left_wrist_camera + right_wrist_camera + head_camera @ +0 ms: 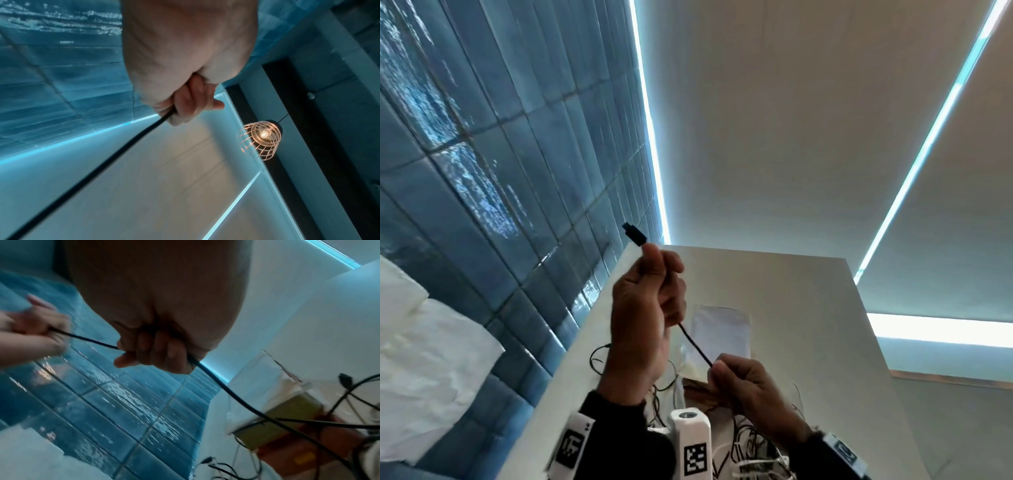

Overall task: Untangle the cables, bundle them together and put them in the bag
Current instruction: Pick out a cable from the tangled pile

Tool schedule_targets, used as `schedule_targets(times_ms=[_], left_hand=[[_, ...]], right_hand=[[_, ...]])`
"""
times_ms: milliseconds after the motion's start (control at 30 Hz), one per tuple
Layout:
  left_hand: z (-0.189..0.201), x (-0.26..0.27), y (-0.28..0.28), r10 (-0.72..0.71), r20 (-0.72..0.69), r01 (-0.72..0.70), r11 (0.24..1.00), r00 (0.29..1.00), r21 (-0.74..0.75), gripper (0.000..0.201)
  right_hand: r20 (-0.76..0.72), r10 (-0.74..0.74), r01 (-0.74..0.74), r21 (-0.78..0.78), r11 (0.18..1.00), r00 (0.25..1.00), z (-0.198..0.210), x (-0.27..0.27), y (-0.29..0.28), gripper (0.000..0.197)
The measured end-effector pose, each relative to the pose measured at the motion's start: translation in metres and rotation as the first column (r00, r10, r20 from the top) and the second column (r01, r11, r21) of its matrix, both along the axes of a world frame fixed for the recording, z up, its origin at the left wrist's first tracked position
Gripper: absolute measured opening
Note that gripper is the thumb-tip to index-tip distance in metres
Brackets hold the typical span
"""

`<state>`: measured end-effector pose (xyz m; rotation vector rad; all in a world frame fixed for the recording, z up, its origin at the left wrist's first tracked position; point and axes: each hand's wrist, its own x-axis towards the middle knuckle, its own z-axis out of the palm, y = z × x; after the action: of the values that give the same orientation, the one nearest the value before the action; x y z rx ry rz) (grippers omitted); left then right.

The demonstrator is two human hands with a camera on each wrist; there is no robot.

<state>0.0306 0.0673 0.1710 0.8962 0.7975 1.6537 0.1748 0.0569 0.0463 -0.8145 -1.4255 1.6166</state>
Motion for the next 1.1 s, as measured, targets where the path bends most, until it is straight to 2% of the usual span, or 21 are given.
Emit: schedule_targets(times_ms=[100,267,400,500,567,667,733,800,833,900,967,1033,1100], left_hand=[[0.014,-0.016,-0.009,-0.013,-0.03,0.014,1.0,0.999,0.019,0.04],[0.032,-0.028,-0.027,-0.017,-0.047,0.019,0.999,0.999,0.046,0.042],[0.036,-0.04,-0.034,0.042,-0.023,-0.041,0.998,0.999,0.036,0.041],[0.006,-0.042,-0.03,0.052,-0.037,-0.057,0.986,0.998,-0.156,0.039],[-0.022,-0.043,-0.028,0.017,-0.107,-0.05,0.951,0.994,-0.305,0.038],[-0.052,-0.043,-0.029,-0.077,-0.17,-0.011,0.886,0.982,-0.464,0.04],[-0.058,-0.041,-0.029,-0.13,-0.17,0.027,0.862,0.977,-0.506,0.042],[-0.057,-0.039,-0.028,-0.165,-0.089,0.1,0.863,0.982,-0.496,0.043],[-0.054,-0.039,-0.027,-0.177,-0.003,0.155,0.872,0.984,-0.465,0.043],[-0.046,-0.038,-0.026,-0.194,0.18,0.249,0.895,0.964,-0.37,0.042],[-0.041,-0.037,-0.027,-0.188,0.293,0.271,0.922,0.938,-0.276,0.043],[-0.035,-0.038,-0.027,-0.191,0.351,0.273,0.941,0.917,-0.201,0.043],[-0.029,-0.042,-0.027,-0.216,0.332,0.28,0.947,0.918,-0.157,0.042]], right_hand=[[0.152,-0.002,-0.008,0.066,0.998,0.988,-0.028,-0.003,0.004,0.028],[0.332,0.002,-0.027,0.072,0.997,0.943,-0.067,-0.013,0.009,0.034],[0.412,-0.107,0.093,0.054,0.994,0.905,-0.086,-0.015,0.012,0.033],[0.325,-0.224,0.235,0.005,0.972,0.919,-0.059,-0.014,0.018,0.033],[0.233,-0.277,0.283,0.005,0.959,0.932,-0.032,-0.013,0.021,0.028],[0.083,-0.285,0.28,0.061,0.958,0.955,0.004,-0.014,0.017,0.024],[0.002,-0.219,0.218,0.087,0.972,0.976,0.024,-0.015,0.01,0.022],[-0.039,-0.142,0.145,0.107,0.984,0.989,0.033,-0.017,0.001,0.023],[-0.05,-0.105,0.11,0.112,0.988,0.993,0.033,-0.018,-0.003,0.024],[-0.04,-0.033,0.038,0.133,0.99,0.999,0.024,-0.018,-0.008,0.025],[-0.002,0.012,-0.011,0.142,0.99,1.0,0.012,-0.017,-0.012,0.026],[0.023,0.061,-0.063,0.115,0.991,0.998,-0.001,-0.016,-0.015,0.027],[0.04,0.101,-0.104,0.082,0.991,0.994,-0.013,-0.016,-0.016,0.028]])
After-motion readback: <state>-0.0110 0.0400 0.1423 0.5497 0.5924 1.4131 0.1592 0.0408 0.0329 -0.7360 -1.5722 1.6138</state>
